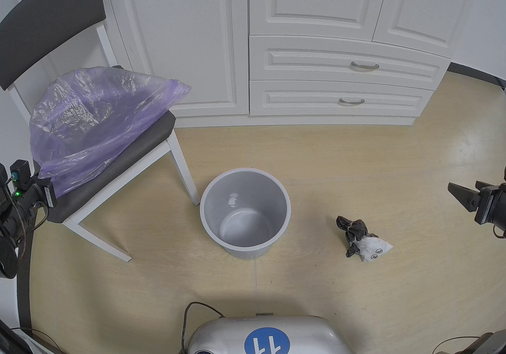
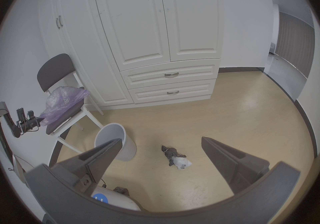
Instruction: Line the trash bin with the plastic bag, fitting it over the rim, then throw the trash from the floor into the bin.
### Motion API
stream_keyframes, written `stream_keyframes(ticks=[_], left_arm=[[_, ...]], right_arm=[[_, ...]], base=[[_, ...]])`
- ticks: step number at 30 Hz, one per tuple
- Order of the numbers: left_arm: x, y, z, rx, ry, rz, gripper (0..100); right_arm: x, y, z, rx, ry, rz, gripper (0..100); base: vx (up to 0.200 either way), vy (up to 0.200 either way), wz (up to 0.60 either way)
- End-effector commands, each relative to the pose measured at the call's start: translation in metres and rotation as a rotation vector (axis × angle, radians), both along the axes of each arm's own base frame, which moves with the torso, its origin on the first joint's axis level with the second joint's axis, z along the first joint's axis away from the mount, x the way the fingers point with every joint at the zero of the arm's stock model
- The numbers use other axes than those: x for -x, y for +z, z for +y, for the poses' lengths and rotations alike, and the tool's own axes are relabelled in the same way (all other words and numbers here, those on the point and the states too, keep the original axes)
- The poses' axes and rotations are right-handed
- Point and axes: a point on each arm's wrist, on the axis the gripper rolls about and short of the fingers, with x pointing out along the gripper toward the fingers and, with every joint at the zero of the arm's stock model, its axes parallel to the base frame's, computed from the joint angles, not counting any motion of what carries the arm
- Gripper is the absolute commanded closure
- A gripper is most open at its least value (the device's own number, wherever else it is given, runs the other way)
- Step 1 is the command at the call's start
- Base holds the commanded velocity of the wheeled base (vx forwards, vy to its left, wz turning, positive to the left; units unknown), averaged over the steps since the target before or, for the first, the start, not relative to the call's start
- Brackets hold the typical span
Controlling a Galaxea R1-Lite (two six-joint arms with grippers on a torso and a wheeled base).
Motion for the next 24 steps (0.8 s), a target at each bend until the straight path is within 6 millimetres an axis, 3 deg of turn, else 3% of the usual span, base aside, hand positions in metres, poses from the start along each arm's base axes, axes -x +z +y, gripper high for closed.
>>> stream_keyframes(ticks=[1, 11, 24], left_arm=[[0.008, 0.017, -0.028, 0.007, -0.064, -0.072, 100], [0.012, 0.026, -0.077, 0.021, -0.145, -0.117, 100], [0.049, 0.04, -0.145, 0.104, -0.351, -0.188, 100]], right_arm=[[0.0, -0.001, 0.008, 0.008, 0.022, 0.004, 0], [0.006, -0.007, 0.031, 0.037, 0.066, 0.009, 0], [0.015, -0.004, 0.053, 0.06, 0.066, -0.046, 0]], base=[[0.0, 0.0, 0.0], [0.0, 0.0, 0.0], [0.0, 0.0, 0.0]])
